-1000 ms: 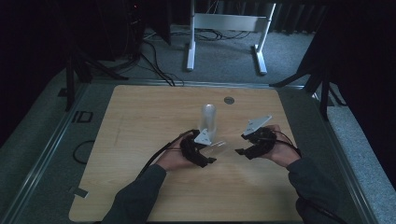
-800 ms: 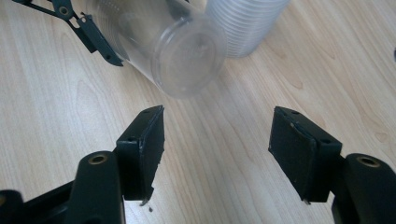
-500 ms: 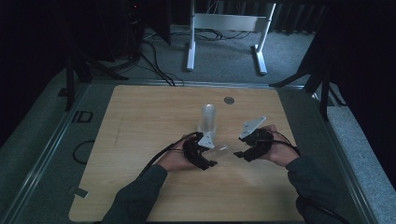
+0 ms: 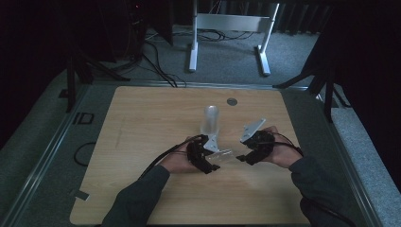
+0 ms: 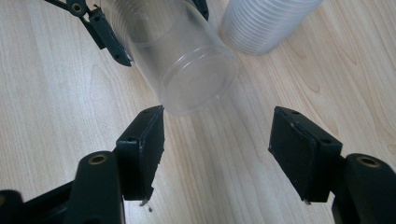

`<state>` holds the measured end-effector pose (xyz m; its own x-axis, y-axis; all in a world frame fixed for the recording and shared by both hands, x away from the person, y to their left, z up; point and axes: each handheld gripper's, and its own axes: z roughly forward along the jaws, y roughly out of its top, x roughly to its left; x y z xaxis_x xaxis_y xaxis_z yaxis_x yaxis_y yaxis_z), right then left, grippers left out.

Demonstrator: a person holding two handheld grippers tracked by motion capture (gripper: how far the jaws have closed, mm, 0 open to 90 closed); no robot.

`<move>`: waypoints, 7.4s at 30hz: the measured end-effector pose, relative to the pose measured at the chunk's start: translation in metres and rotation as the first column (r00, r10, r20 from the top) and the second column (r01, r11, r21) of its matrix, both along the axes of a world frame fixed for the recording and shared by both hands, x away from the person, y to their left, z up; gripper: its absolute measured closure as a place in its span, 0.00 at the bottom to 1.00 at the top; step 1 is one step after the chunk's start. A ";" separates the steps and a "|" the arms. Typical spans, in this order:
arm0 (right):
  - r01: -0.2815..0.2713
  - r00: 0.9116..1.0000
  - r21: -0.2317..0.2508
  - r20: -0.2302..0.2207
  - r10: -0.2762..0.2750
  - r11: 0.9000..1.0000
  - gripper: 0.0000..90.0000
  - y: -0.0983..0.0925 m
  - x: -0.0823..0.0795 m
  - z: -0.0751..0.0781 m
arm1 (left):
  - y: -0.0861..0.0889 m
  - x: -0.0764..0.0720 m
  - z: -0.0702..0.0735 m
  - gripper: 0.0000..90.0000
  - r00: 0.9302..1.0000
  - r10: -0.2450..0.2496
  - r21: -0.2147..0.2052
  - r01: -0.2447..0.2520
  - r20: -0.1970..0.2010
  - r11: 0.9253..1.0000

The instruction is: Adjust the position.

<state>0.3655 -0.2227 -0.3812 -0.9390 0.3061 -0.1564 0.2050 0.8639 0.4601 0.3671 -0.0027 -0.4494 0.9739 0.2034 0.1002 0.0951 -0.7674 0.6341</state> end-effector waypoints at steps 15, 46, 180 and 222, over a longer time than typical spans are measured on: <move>-0.036 0.999 -0.035 -0.021 0.036 0.999 0.39 0.006 -0.001 -0.003 | -0.003 -0.003 0.003 0.33 0.999 -0.041 0.070 0.041 0.006 0.997; -0.118 0.990 -0.092 -0.090 0.110 0.989 0.35 0.030 -0.006 -0.025 | -0.012 -0.011 0.000 0.33 0.993 -0.096 0.177 0.084 0.063 0.981; 0.247 0.964 0.184 0.056 -0.261 0.951 0.46 -0.041 -0.004 -0.046 | 0.015 0.005 0.050 0.19 0.992 0.117 -0.266 -0.098 0.055 0.959; 0.582 0.733 0.414 0.105 -0.672 0.700 0.47 -0.033 0.003 -0.067 | 0.014 0.003 0.056 0.23 0.985 0.165 -0.304 -0.142 0.049 0.942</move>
